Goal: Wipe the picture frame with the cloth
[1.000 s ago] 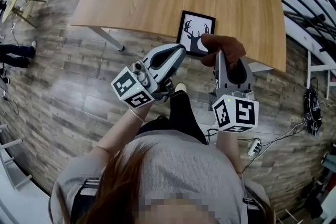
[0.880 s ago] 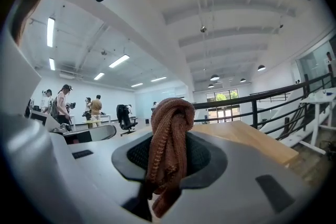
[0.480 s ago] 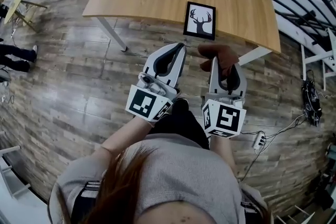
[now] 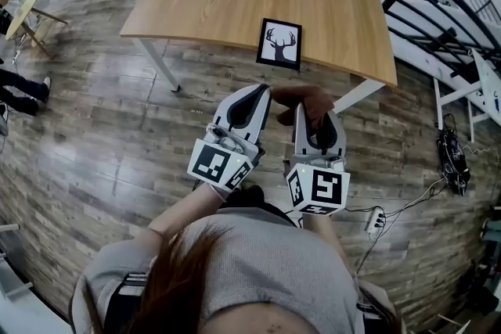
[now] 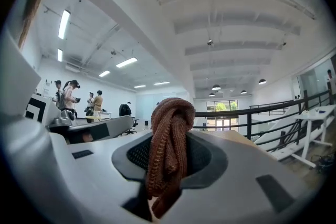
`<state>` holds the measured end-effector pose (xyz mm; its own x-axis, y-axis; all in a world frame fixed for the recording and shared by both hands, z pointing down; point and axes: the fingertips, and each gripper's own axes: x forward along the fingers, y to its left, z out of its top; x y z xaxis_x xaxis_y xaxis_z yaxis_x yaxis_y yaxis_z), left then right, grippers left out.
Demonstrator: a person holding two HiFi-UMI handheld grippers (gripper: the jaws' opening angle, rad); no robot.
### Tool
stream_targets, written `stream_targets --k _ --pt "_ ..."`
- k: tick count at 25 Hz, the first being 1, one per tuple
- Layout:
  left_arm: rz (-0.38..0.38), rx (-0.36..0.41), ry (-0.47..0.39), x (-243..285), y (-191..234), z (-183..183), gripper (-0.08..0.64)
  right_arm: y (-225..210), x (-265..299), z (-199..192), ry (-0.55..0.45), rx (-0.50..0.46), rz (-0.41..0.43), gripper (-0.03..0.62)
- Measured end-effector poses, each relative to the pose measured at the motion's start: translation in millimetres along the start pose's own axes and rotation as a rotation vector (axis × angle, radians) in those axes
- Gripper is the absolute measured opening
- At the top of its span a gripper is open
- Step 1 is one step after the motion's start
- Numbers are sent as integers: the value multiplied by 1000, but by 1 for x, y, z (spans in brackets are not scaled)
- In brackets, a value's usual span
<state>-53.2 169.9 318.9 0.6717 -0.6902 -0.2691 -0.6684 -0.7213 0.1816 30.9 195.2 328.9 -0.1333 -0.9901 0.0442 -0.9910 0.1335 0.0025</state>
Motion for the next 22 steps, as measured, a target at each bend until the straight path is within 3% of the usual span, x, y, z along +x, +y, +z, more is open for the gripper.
stream_targets --k 7,22 --pt "-13 25 -23 7 -19 8 9 0 -11 8 -46 15 58 133" --pt "-28 28 -23 14 -26 10 9 -5 -14 17 -62 -25 48 133"
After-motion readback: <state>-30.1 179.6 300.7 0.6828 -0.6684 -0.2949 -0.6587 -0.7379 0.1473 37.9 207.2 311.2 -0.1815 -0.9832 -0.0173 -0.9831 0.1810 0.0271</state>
